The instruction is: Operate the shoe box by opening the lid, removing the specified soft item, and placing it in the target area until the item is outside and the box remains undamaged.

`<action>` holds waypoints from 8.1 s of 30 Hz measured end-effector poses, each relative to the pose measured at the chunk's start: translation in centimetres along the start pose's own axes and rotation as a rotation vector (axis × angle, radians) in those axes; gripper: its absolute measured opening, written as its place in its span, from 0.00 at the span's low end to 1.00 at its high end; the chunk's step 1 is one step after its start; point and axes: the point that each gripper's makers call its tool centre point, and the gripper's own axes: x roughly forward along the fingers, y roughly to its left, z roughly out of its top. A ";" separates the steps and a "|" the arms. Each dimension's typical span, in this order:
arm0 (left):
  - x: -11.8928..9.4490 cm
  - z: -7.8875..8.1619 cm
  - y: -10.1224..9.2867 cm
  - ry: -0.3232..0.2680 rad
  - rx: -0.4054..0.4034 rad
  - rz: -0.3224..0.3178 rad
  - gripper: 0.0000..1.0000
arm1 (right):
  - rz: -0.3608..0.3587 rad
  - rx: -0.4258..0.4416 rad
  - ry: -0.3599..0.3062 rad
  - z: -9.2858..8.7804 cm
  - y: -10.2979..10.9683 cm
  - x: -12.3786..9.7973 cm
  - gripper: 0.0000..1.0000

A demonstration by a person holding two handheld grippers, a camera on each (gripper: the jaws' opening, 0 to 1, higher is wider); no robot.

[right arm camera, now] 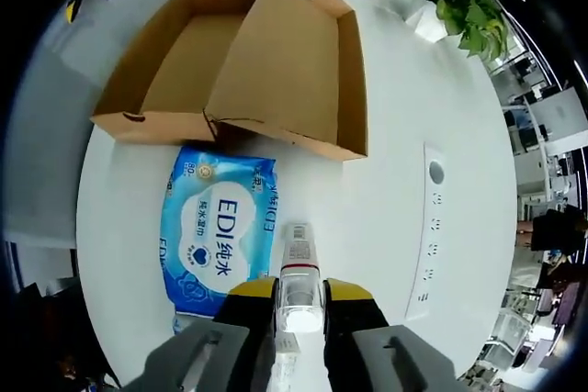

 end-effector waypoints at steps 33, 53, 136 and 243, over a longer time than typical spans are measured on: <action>-0.2 0.3 0.4 -0.021 -0.026 0.018 0.93 | 0.080 -0.069 0.099 1.0 -0.6 0.2 0.15; -0.2 0.3 0.4 -0.028 -0.032 0.011 0.92 | 0.119 -0.057 0.161 -0.4 0.0 0.0 0.14; 1.6 -2.9 7.2 0.098 -0.165 0.142 0.66 | -0.194 0.615 -0.327 7.7 -3.9 -0.8 0.23; 5.5 -8.7 13.6 0.172 -0.510 0.289 0.03 | -0.203 1.178 -0.786 11.7 -1.0 -3.7 0.00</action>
